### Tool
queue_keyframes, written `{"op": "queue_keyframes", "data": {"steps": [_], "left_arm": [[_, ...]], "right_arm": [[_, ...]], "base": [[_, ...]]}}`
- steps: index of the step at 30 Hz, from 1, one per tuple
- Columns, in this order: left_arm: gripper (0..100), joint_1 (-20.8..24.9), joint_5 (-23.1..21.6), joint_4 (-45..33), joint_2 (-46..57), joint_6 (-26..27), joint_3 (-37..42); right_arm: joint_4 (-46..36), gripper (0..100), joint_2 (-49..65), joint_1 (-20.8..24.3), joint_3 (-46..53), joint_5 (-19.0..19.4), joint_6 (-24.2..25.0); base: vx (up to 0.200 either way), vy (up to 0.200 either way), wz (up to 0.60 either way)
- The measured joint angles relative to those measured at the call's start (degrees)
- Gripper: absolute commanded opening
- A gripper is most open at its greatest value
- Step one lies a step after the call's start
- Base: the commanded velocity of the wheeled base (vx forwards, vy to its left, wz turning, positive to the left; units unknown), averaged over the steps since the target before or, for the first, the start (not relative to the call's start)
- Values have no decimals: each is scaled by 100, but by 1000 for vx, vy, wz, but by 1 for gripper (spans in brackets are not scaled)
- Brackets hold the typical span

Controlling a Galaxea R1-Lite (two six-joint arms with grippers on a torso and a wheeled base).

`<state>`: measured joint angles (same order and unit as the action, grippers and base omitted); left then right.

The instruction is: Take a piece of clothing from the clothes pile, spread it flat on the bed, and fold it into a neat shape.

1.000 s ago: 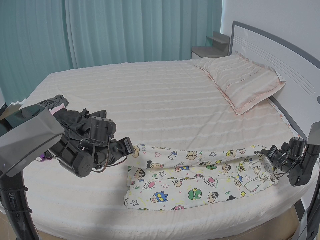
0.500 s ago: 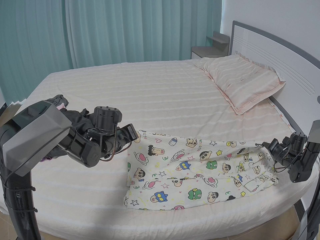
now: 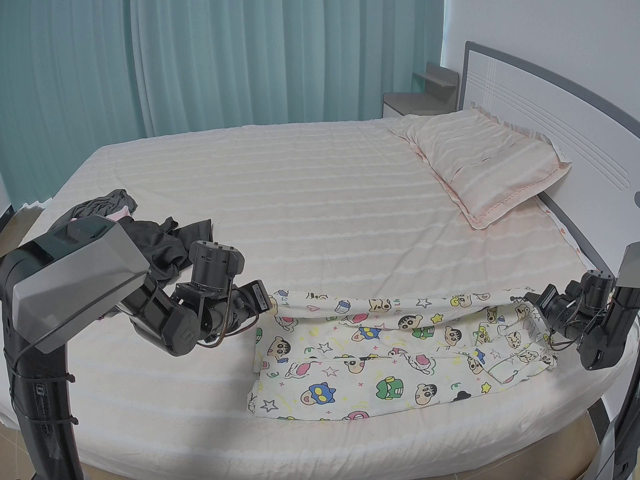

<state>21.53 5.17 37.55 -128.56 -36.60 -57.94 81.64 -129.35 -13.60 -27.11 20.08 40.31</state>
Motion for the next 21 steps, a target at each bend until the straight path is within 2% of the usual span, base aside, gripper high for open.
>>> {"op": "queue_keyframes", "data": {"steps": [11, 21], "left_arm": [[0, 44, -41, 38, 12, -11, 764], [0, 258, -38, 521, -106, -13, 1354]], "right_arm": [[-10, 0, -9, -113, 421, 149, -279], [-95, 0, -61, -202, 571, 212, -635]], "base": [[0, 0, 0], [0, 0, 0]]}}
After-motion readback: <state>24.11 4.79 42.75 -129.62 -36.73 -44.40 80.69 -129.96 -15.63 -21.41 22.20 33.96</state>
